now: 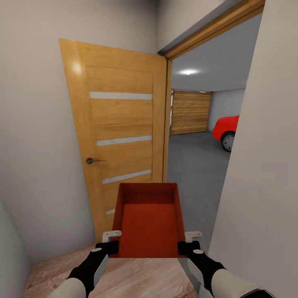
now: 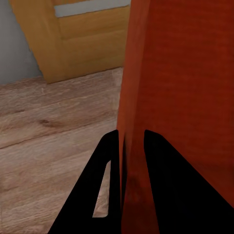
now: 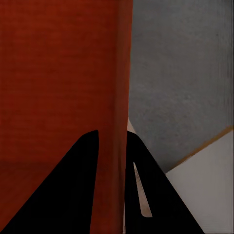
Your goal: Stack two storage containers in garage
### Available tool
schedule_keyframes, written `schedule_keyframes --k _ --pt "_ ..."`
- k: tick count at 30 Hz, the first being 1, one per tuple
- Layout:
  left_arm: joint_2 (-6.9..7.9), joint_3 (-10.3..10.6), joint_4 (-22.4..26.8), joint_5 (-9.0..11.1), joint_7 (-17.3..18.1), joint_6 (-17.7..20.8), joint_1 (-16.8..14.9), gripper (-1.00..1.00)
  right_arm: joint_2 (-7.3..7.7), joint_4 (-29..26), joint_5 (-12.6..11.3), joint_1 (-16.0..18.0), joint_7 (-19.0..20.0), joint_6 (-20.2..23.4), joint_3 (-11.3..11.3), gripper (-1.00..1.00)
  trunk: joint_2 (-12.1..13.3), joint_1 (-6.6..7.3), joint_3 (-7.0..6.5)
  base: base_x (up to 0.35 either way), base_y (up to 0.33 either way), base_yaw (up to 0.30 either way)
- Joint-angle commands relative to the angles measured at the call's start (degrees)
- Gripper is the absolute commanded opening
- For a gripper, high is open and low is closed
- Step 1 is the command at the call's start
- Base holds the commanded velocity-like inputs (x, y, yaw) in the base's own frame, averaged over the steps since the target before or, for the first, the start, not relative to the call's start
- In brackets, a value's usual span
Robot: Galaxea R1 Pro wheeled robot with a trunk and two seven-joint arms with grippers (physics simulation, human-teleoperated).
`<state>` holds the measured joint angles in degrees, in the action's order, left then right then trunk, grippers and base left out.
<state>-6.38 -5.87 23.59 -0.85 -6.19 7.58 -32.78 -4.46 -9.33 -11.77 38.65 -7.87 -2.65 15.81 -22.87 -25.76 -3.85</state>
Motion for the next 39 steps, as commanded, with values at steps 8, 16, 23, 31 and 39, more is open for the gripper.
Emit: schedule_keyframes --k 8,16,23,31,39 --pt "1.17 -2.2 0.7 -1.1 -1.2 0.5 0.0 -1.0 0.03 0.2 -1.0 0.0 -0.3 -0.3 -0.9 -1.0 -0.1 -0.02 0.03 0.078 0.106 -0.096" --pt "1.19 -2.1 0.7 -1.1 -1.2 0.5 0.0 -1.0 0.05 0.2 -1.0 0.0 -0.3 -0.2 -1.0 -1.0 -0.1 -0.02 0.03 0.185 0.267 -0.002" --pt "1.2 -2.1 0.7 -1.1 -1.2 0.5 0.0 -1.0 0.07 0.2 -0.9 0.0 -0.3 -0.4 -1.0 -1.0 -0.1 -0.02 0.03 0.192 0.273 0.0" --pt "1.2 -2.1 0.8 -1.1 -1.2 0.4 0.0 -1.0 0.0 0.2 -1.0 0.0 -0.3 0.0 -0.9 -1.0 -0.1 -0.02 0.03 0.161 0.203 -0.149" --pt "1.2 -2.1 0.8 -1.1 -1.2 0.4 0.0 -1.0 -0.01 0.2 -0.9 0.0 -0.3 0.0 -1.0 -1.0 -0.1 -0.02 0.03 0.012 0.013 -0.279"
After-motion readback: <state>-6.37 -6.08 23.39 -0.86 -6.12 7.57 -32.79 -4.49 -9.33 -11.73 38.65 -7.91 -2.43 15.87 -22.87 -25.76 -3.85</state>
